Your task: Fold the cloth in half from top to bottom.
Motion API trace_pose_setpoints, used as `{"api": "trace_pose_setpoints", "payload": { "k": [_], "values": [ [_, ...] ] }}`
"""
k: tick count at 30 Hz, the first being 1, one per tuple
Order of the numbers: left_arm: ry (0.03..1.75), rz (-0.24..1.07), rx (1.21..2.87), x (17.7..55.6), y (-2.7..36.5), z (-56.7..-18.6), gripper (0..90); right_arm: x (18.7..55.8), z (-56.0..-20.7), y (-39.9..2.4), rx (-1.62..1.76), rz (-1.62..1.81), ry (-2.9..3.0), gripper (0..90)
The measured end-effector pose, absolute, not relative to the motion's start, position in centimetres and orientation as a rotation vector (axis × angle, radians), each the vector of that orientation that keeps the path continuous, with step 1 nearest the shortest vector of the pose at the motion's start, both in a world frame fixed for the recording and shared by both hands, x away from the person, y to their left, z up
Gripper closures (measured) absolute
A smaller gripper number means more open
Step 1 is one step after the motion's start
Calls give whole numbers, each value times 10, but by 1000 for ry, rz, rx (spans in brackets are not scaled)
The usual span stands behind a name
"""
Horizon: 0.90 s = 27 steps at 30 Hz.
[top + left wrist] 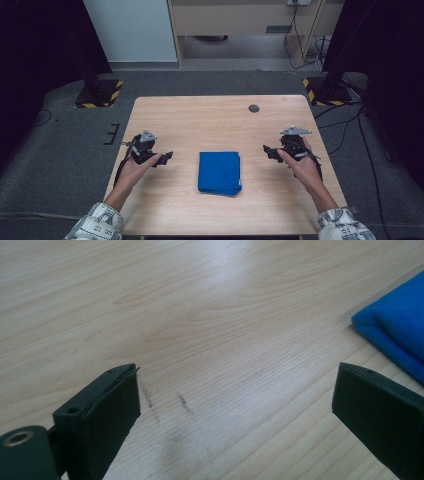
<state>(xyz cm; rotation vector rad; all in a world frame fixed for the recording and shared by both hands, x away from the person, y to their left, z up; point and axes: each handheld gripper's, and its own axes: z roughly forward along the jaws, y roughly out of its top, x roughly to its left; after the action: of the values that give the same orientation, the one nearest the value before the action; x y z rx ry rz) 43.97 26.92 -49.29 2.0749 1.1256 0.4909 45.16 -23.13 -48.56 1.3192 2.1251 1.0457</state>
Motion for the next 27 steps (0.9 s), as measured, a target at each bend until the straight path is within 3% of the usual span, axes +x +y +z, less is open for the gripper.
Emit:
{"api": "trace_pose_setpoints", "payload": {
  "k": [15,27],
  "values": [
    [1229,494,2093,459,285,-516,50,467,-516,-267,1494,958,2058,101],
    [1274,501,2110,465,287,-534,47,475,-536,-264,1531,898,2047,102]
  ]
}}
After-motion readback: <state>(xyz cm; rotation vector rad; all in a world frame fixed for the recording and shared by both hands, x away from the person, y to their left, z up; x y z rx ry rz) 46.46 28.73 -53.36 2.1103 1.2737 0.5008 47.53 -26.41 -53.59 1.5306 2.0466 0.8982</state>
